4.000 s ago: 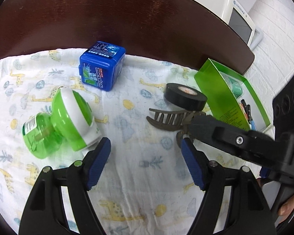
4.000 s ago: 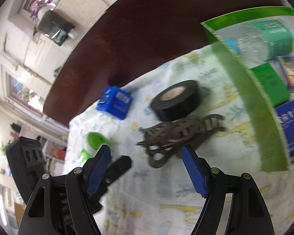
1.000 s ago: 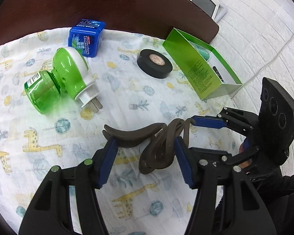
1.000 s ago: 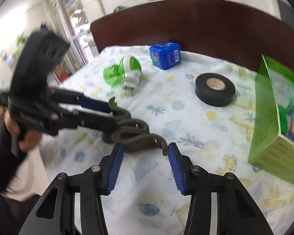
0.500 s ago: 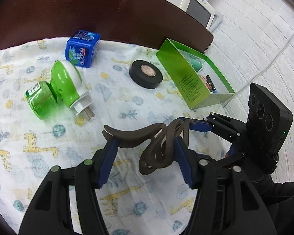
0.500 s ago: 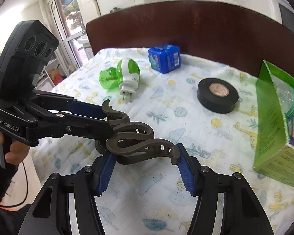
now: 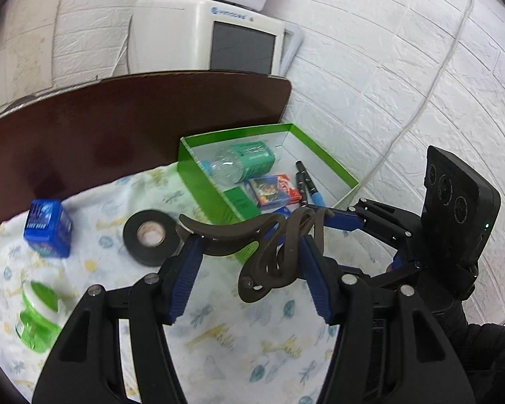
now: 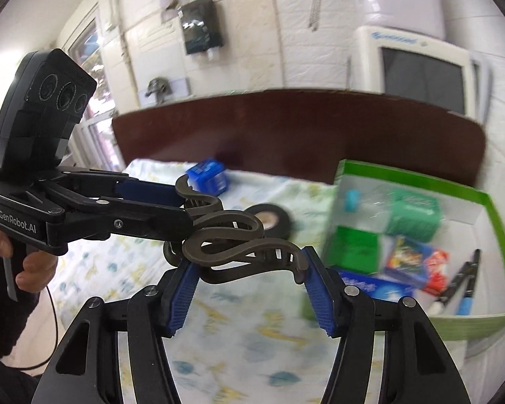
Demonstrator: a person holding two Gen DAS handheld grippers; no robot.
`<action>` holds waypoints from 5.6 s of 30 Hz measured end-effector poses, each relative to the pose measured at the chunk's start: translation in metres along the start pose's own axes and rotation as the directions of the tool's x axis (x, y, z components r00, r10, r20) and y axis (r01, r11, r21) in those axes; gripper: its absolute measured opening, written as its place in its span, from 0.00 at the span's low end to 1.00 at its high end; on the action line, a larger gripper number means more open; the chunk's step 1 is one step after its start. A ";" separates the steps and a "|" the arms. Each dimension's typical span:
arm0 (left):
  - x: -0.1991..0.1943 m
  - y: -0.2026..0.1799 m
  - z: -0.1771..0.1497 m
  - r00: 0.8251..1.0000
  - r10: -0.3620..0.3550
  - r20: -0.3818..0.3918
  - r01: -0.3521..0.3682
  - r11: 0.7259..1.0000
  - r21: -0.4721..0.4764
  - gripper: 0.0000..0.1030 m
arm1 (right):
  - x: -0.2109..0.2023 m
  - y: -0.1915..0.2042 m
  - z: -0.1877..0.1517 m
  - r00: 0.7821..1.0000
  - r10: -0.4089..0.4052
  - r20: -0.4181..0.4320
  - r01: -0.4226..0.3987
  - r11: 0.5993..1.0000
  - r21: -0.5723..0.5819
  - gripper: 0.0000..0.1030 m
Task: Organize rigid objects
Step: 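Carry the claw clip into the green-rimmed box and release it, then grasp the black tape roll with both grippers and lift it, then carry the tape roll into the green-rimmed box and release it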
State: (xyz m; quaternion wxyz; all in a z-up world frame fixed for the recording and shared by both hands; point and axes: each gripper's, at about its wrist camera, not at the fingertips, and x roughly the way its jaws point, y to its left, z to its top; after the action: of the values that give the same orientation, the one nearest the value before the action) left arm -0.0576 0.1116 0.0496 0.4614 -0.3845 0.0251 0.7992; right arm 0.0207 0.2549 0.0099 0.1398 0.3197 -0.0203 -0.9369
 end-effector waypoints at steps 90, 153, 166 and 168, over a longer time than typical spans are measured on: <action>0.042 0.146 -0.062 0.953 0.165 -0.254 -0.273 0.832 -0.483 0.25 | 0.176 -0.015 0.015 0.903 0.053 -0.426 0.244 0.753 0.611 0.40; 0.204 -0.075 0.094 0.960 0.085 -0.268 -0.114 0.989 -0.096 0.26 | -0.016 -0.236 -0.024 0.926 -0.278 -0.256 0.376 0.605 0.702 0.31; 0.102 -0.043 0.068 0.969 0.223 -0.102 -0.233 0.967 -0.100 0.52 | -0.040 -0.191 0.000 0.938 -0.317 -0.141 0.328 0.682 0.654 0.30; 0.077 -0.031 0.057 0.958 0.281 -0.065 -0.286 0.952 -0.107 0.55 | -0.038 -0.172 0.009 0.949 -0.291 -0.119 0.299 0.718 0.628 0.31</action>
State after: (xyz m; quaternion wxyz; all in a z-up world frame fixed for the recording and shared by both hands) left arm -0.0893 0.2073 0.0500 0.3182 -0.4225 0.0450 0.8475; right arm 0.0015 0.4295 0.0175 -0.1282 0.3522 -0.2855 -0.8820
